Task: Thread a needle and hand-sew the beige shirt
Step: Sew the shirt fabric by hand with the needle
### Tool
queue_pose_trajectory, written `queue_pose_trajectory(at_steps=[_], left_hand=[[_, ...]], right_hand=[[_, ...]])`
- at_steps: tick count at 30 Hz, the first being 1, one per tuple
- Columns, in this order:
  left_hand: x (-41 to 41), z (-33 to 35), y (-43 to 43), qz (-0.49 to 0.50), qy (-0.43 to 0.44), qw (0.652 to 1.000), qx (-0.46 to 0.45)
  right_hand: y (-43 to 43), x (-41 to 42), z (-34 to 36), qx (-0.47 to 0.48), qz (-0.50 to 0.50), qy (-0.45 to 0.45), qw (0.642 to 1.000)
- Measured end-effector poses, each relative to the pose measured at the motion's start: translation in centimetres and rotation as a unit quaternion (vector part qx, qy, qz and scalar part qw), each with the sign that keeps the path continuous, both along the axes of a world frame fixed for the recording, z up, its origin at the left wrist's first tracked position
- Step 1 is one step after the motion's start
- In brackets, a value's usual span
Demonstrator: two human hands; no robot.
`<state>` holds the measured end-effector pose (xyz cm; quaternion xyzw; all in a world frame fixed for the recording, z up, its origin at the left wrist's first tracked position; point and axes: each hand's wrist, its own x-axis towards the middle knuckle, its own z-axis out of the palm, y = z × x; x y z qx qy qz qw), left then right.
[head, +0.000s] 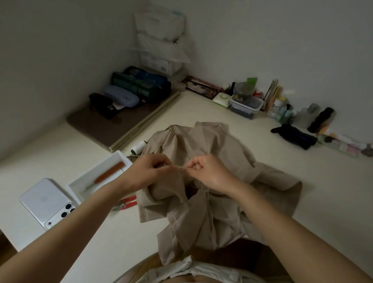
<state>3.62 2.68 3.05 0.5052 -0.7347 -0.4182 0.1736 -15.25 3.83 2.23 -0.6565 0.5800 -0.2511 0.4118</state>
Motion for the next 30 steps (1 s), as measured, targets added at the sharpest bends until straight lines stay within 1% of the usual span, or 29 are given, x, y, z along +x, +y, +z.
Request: queue_pose_trajectory(at_steps=[5, 9, 13, 16, 20, 24, 30], left_hand=[[0.0, -0.4, 0.2, 0.019, 0.012, 0.999, 0.024], [-0.1, -0.7, 0.2, 0.04, 0.027, 0.999, 0.021], [-0.2, -0.7, 0.1, 0.067, 0.048, 0.997, 0.014], [-0.2, -0.8, -0.1, 0.084, 0.06, 0.994, 0.02], [-0.2, -0.8, -0.3, 0.096, 0.071, 0.993, 0.014], [-0.1, -0.9, -0.4, 0.102, 0.075, 0.992, 0.011], [0.0, -0.9, -0.3, 0.105, 0.089, 0.99, 0.01]], right_hand=[[0.0, -0.2, -0.2, -0.015, 0.005, 0.012, 1.0], [0.7, 0.3, -0.3, -0.034, -0.01, 0.026, 0.999], [1.2, 0.8, 0.2, -0.029, -0.028, -0.007, 0.999], [1.6, 0.9, 0.0, -0.078, -0.039, -0.004, 0.996], [2.0, 1.0, -0.1, -0.11, -0.055, -0.017, 0.992], [2.1, 1.2, -0.4, -0.112, -0.055, -0.019, 0.992], [2.2, 1.8, -0.8, -0.091, -0.056, -0.005, 0.994]])
